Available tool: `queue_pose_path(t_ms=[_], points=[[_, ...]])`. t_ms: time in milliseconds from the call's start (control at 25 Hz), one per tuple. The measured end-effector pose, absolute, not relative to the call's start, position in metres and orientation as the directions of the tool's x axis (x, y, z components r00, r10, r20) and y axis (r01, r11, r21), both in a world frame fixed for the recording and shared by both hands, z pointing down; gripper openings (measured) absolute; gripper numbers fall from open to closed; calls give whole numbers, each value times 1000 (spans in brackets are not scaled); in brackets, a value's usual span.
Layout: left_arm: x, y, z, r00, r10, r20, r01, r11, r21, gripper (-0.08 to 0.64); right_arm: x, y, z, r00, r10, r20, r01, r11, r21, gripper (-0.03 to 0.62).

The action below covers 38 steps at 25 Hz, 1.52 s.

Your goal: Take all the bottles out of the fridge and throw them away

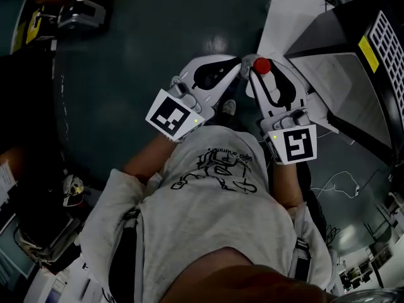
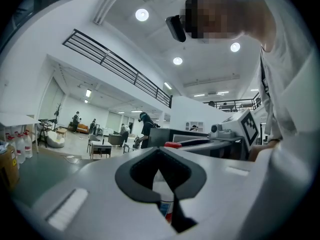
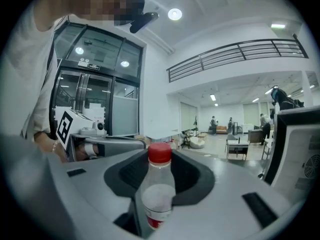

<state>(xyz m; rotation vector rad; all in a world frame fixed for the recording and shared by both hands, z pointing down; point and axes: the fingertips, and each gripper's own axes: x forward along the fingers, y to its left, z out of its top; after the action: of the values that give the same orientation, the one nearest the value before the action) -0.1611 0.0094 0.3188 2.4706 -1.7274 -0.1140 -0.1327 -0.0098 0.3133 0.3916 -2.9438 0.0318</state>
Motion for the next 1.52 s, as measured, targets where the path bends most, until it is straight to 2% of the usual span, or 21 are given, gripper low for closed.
queue_pose_path(t_ms=[200, 440, 1120, 1520], points=[[-158, 7, 338, 325, -945, 48, -936, -313, 162, 8, -135, -10, 325, -959, -241, 149, -241, 970, 15, 143], [-158, 8, 348, 308, -950, 42, -940, -297, 169, 8, -134, -5, 342, -958, -220, 182, -217, 976, 34, 143], [-202, 33, 377, 440, -896, 58, -890, -427, 156, 8, -178, 18, 374, -908, -364, 209, -358, 931, 68, 143], [-196, 44, 404, 452, -890, 70, -884, -436, 166, 8, -176, 32, 402, -902, -365, 230, -359, 931, 71, 143]])
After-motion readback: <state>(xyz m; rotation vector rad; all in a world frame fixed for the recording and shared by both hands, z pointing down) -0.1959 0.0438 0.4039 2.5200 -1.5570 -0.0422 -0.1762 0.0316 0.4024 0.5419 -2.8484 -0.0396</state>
